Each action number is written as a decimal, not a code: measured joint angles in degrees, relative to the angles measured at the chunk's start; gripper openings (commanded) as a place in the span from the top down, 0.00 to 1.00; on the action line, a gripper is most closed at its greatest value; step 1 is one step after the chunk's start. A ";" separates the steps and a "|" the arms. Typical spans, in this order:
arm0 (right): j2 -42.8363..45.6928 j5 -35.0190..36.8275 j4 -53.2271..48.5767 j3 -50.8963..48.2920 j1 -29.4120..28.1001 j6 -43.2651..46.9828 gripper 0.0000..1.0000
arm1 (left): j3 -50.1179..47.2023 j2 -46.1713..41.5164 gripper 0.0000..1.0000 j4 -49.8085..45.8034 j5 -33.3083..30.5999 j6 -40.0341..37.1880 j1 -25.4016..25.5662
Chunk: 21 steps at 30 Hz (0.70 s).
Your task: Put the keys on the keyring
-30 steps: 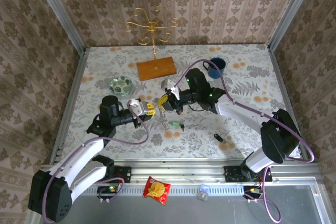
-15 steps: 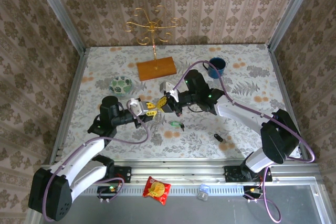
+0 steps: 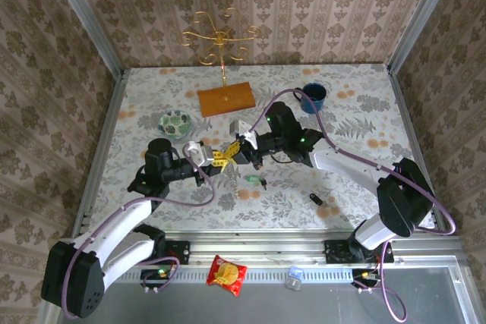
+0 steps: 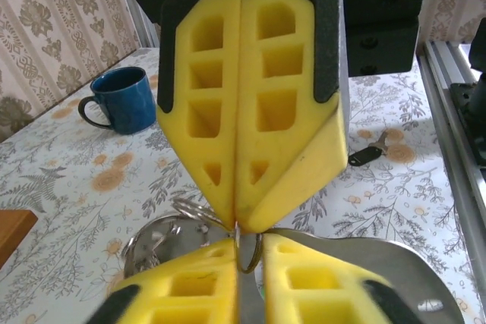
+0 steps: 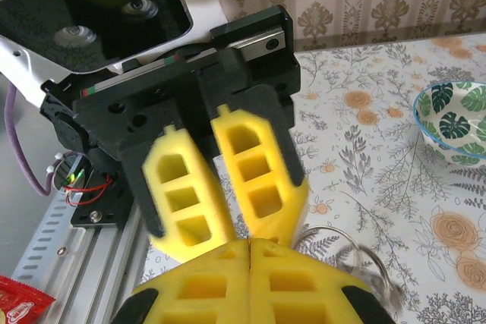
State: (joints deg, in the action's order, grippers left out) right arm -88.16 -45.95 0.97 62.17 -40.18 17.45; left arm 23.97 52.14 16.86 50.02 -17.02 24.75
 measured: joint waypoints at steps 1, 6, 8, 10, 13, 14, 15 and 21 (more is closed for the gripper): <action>0.00 0.02 -0.07 0.02 -0.02 0.33 0.97 | -0.07 0.00 1.00 0.09 0.07 0.07 -0.04; 0.76 2.99 -2.10 0.00 -0.17 0.50 0.57 | -0.28 -0.22 1.00 -0.28 -0.76 0.39 0.02; 2.45 5.88 -3.52 -0.26 -0.11 0.31 0.54 | -0.26 -0.98 1.00 -2.05 -2.67 -1.14 0.28; 5.11 8.90 -5.44 -0.96 0.00 0.52 0.52 | 0.26 -2.23 1.00 -5.90 -5.88 -4.28 1.73; 9.75 13.60 -9.16 -2.03 0.02 1.99 0.53 | 2.86 -3.04 1.00 -13.29 -11.58 -10.49 5.68; 10.97 14.88 -10.19 -2.23 -0.09 2.71 0.54 | 4.17 -3.02 1.00 -15.85 -13.75 -12.70 6.95; 12.04 16.44 -11.30 -2.45 -0.28 3.96 0.56 | 5.55 -2.99 1.00 -18.40 -16.11 -14.99 8.26; 13.53 22.12 -13.66 -6.10 -4.57 11.19 0.63 | 11.10 -2.23 1.00 -28.28 -26.64 -25.07 14.05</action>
State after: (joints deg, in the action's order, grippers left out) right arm -74.63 -23.83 -12.69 56.07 -44.75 28.64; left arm 35.07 49.91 -11.42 23.38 -42.09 38.81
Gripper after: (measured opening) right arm 0.391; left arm 0.056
